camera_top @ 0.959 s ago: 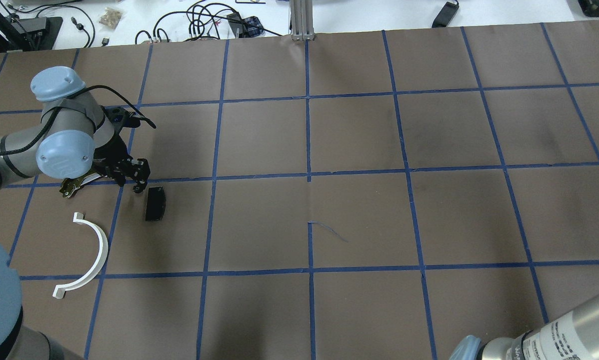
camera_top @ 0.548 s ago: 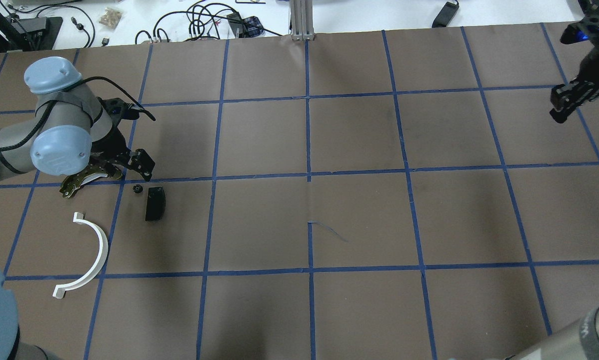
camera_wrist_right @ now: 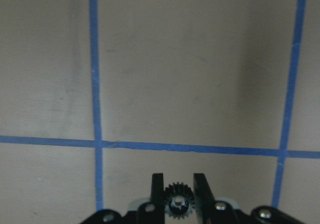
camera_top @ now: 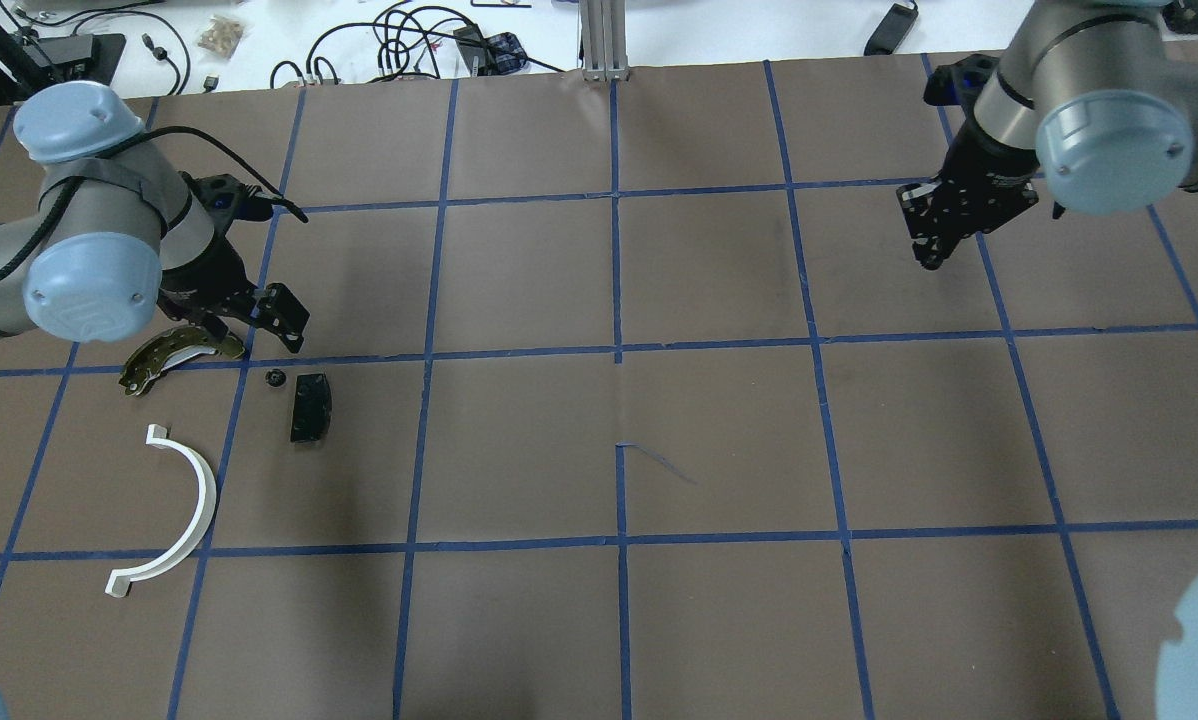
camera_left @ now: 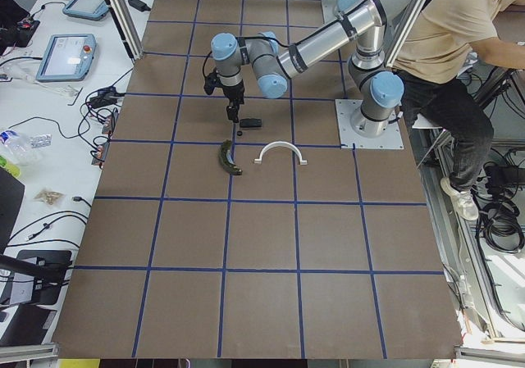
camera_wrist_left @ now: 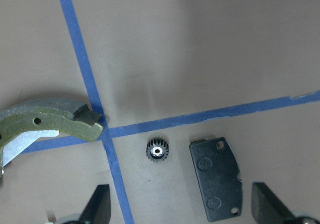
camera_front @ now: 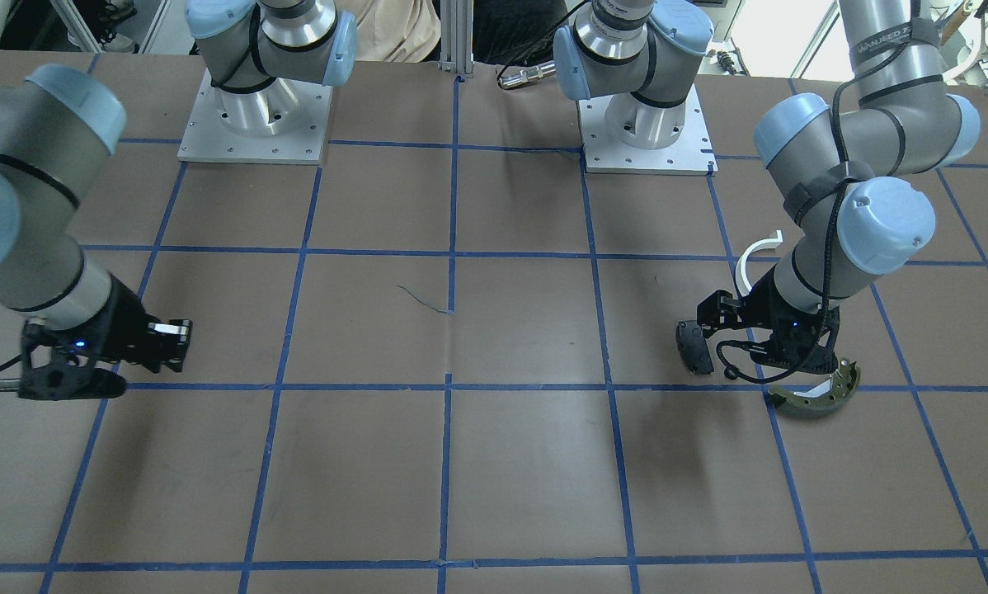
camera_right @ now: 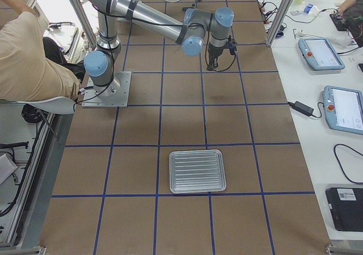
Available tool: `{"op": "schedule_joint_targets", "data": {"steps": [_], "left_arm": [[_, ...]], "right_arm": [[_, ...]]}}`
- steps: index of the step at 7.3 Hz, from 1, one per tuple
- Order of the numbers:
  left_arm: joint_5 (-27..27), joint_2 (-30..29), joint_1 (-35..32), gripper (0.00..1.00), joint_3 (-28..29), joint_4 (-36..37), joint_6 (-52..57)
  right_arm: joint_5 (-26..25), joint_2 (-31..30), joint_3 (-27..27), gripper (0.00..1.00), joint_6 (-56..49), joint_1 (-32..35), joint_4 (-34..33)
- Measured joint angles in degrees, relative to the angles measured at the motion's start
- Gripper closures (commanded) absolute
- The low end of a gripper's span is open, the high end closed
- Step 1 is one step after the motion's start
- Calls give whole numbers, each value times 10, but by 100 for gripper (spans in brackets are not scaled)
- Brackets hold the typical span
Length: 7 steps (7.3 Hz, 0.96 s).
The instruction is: Place bearing gear from tray to pile
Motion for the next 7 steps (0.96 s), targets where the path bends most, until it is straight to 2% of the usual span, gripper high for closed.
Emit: {"op": "schedule_joint_targets", "data": {"steps": [3,5,7], "left_arm": [[-2,41,-63,0,88,-154,-99],[-2,66,-122,0,119,-189,-152],[0,98,-149,0,125,-195,-169]], "right_arm": [[6,10,18,100,206,144,-44],[17,35,55,100,321,220,-136],[27,74,76,100,423,295,-226]]}}
